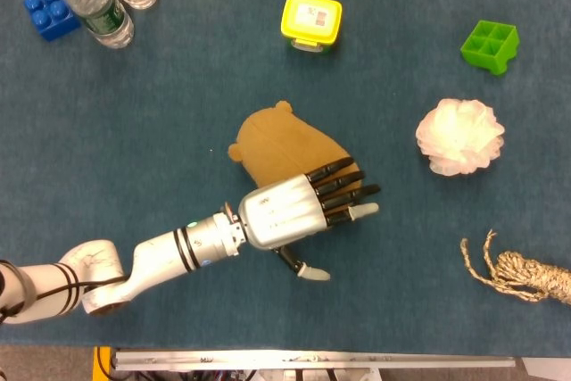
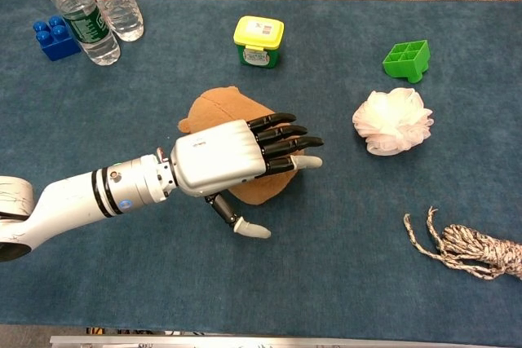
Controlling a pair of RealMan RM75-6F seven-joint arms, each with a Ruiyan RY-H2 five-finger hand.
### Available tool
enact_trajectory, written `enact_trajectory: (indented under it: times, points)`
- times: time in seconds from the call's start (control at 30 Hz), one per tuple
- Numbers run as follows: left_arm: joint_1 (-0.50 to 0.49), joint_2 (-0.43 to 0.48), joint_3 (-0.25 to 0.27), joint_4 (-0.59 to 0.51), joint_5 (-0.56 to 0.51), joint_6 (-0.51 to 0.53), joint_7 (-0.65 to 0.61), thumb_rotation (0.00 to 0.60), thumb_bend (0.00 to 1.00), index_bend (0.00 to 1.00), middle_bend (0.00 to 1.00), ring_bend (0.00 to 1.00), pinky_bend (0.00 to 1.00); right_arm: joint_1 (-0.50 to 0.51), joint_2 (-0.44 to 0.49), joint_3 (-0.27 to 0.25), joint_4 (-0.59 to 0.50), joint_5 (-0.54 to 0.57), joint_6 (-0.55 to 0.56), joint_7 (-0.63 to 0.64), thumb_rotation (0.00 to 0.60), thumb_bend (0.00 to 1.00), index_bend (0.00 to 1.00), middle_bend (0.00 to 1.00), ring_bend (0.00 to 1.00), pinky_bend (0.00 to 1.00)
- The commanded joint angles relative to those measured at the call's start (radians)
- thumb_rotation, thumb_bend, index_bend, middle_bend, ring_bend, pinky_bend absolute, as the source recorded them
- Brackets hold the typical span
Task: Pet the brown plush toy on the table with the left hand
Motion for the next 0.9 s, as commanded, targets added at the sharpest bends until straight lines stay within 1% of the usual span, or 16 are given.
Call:
enact_trajectory:
  times: [0.03, 0.27, 0.5, 0.63, 0.9]
  points:
    - [-0.009, -0.019, 0.001, 0.02, -0.005, -0.011, 0.026, 0.11, 0.11, 0.06, 0.0, 0.0, 0.0, -0.001, 0.0, 0.0, -0.001, 0.001, 0.0, -0.001, 0.6, 0.07, 0.28, 0.35, 0.24, 0.26]
    - [-0.014, -0.041, 0.0, 0.062, -0.026, -0.021, 0.076, 0.11, 0.11, 0.06, 0.0, 0.0, 0.0, -0.003, 0.003, 0.001, -0.003, 0.003, 0.002, -0.001, 0.6, 0.07, 0.28, 0.35, 0.24, 0.26]
    - [-0.004, -0.027, 0.011, 0.074, -0.056, -0.026, 0.096, 0.111, 0.11, 0.06, 0.0, 0.0, 0.0, -0.003, 0.0, 0.0, -0.001, 0.001, 0.001, 0.002, 0.6, 0.07, 0.28, 0.35, 0.24, 0.26]
    - [0.005, -0.01, 0.011, 0.065, -0.075, -0.012, 0.083, 0.11, 0.11, 0.07, 0.0, 0.0, 0.0, -0.004, -0.001, -0.001, 0.0, -0.003, 0.004, 0.006, 0.6, 0.07, 0.28, 0.35, 0.24, 0.26]
    - [0.017, 0.031, -0.008, 0.016, -0.103, 0.038, 0.065, 0.112, 0.11, 0.07, 0.0, 0.0, 0.0, -0.008, -0.001, -0.003, 0.004, -0.01, 0.008, 0.017, 0.6, 0.07, 0.28, 0.35, 0.24, 0.26]
